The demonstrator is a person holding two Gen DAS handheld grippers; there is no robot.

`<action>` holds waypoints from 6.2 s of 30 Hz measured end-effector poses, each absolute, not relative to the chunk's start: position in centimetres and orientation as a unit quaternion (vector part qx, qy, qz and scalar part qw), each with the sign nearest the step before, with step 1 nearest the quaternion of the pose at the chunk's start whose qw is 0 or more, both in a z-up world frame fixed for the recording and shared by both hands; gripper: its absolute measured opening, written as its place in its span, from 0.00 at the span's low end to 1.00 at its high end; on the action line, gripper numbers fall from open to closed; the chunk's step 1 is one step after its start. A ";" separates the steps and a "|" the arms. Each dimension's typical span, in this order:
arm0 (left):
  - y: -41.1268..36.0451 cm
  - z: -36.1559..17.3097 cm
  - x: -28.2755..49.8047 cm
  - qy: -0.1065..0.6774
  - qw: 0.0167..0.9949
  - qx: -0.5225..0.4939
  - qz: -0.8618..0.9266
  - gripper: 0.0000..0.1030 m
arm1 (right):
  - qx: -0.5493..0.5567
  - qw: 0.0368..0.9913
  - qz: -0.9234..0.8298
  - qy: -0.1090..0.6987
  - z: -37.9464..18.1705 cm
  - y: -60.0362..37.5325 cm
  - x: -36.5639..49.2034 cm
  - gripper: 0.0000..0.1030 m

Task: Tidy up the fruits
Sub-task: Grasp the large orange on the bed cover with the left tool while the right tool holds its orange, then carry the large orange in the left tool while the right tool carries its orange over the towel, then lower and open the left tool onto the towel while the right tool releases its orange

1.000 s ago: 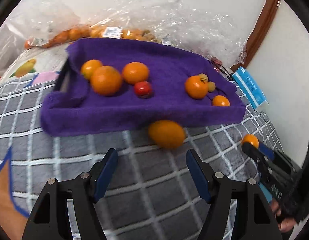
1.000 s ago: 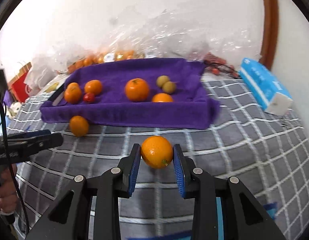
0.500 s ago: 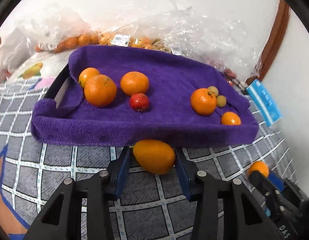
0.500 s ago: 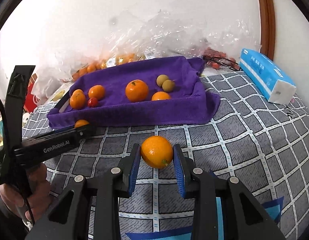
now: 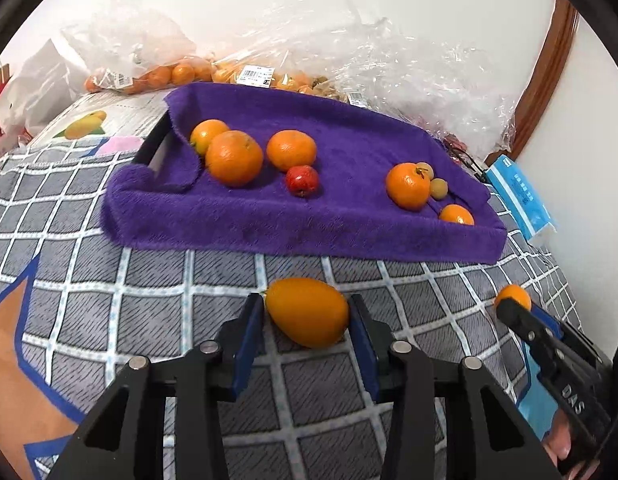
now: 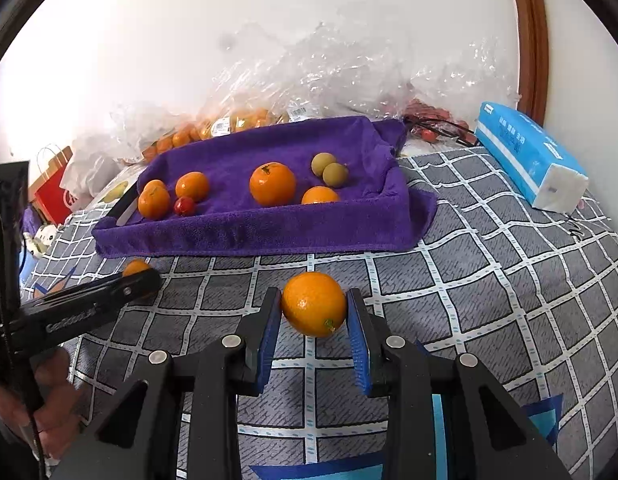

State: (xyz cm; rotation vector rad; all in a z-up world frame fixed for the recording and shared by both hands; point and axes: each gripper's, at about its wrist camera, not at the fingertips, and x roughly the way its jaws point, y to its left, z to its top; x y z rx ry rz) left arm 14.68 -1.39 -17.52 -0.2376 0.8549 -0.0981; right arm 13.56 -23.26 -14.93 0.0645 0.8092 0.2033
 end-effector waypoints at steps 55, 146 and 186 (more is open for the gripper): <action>4.8 -6.8 13.6 0.383 0.912 -0.112 -0.096 0.38 | 0.068 0.932 0.073 0.349 -4.8 -21.2 14.5 0.32; 8.2 -11.3 28.6 0.408 0.892 -0.173 -0.093 0.38 | 0.069 0.923 0.070 0.373 -12.4 -19.5 27.5 0.32; 2.8 -14.6 32.6 0.461 0.871 -0.135 -0.102 0.38 | 0.038 0.918 0.078 0.388 -14.2 -18.5 28.1 0.32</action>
